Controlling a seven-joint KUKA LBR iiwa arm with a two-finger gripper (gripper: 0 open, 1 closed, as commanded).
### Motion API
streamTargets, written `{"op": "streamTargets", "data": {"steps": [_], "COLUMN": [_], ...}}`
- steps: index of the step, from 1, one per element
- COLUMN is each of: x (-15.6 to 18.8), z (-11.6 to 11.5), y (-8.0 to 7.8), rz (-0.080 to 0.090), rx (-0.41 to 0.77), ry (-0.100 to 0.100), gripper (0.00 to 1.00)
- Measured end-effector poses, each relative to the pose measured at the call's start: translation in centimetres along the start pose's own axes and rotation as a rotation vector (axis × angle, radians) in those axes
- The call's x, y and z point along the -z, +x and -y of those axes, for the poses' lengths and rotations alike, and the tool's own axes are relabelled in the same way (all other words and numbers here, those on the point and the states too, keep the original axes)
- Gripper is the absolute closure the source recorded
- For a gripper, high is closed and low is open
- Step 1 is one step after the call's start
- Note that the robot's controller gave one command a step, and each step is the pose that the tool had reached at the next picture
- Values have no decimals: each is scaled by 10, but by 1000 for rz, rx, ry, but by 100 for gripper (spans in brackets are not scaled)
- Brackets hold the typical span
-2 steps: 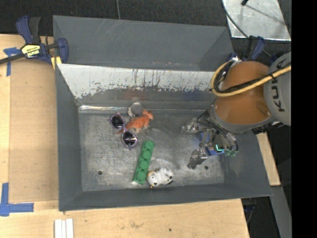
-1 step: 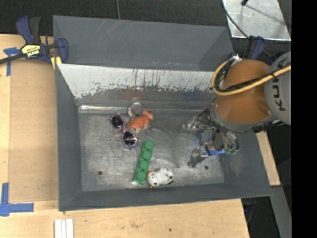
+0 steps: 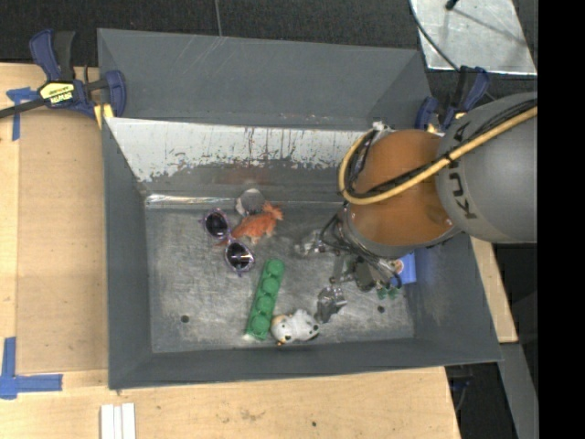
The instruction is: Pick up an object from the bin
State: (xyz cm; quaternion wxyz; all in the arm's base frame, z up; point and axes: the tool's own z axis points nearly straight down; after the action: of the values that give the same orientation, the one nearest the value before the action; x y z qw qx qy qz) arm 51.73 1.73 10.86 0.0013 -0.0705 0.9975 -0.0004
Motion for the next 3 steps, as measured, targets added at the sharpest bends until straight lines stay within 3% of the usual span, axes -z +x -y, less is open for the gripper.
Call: {"op": "streamTargets", "data": {"steps": [1, 2, 3], "x": [8, 8, -24], "z": [-88, -122, -122], "y": [1, -6, -23], "rz": [1, 1, 5], "rx": [-122, 1, 193], "ry": [-1, -4, -14], "gripper": [0, 0, 0]}}
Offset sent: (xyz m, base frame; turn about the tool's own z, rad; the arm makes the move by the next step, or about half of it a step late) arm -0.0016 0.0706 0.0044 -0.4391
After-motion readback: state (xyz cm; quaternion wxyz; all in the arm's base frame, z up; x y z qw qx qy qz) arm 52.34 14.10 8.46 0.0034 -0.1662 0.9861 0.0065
